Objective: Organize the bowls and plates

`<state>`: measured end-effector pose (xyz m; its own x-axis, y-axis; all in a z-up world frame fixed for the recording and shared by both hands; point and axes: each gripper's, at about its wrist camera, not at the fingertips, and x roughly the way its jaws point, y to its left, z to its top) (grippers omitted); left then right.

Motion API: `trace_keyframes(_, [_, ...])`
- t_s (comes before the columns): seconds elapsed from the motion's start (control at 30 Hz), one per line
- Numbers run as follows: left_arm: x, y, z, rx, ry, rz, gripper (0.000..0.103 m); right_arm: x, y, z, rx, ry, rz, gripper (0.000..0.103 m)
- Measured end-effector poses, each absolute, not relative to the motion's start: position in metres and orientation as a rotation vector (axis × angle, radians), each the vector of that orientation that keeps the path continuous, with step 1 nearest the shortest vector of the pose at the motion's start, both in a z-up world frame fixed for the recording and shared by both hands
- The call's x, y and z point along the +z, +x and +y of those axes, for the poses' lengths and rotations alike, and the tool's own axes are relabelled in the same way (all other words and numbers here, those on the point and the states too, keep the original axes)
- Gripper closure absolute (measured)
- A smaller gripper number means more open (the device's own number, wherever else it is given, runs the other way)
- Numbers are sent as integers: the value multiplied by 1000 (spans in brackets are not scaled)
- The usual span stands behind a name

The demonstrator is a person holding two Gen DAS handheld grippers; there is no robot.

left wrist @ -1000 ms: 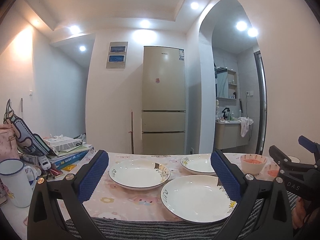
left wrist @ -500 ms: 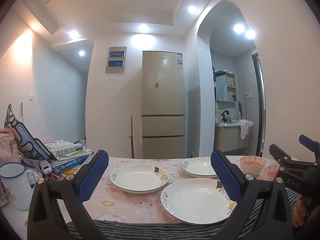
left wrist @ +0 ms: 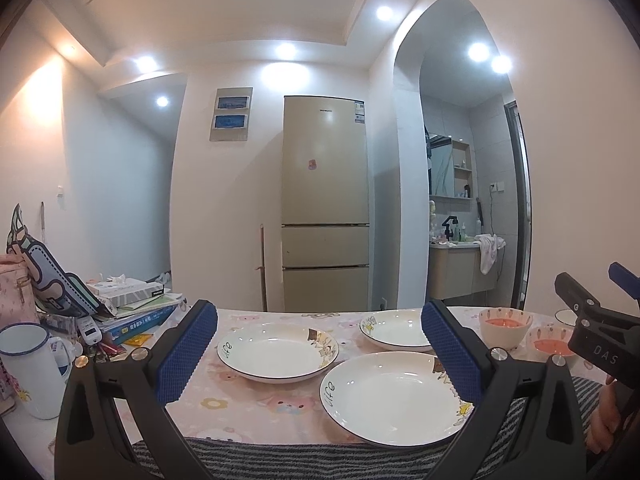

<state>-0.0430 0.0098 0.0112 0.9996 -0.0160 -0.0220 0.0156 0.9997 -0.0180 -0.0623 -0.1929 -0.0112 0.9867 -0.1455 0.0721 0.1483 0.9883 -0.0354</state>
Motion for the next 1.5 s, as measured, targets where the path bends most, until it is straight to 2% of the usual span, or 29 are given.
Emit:
trace_keyframes(0.53, [15, -36, 8, 14, 2, 54, 0, -3, -49, -190, -97, -56, -11, 0])
trace_keyframes(0.73, [34, -46, -8, 74, 105, 50, 0, 20, -51, -198, -30, -27, -1, 0])
trace_keyframes(1.1, [86, -51, -4, -7, 90, 32, 0, 85, -56, -207, 65, -9, -55, 0])
trace_keyframes(1.17, [95, -46, -3, -21, 74, 38, 0, 91, -51, -206, 104, -6, -54, 4])
trace_keyframes(1.4, [119, -21, 3, -11, 13, 13, 0, 99, -13, -205, 153, 60, -3, 6])
trace_keyframes(1.5, [116, -11, 7, -15, -12, 30, 0, 92, 5, -202, 145, 62, 30, 12])
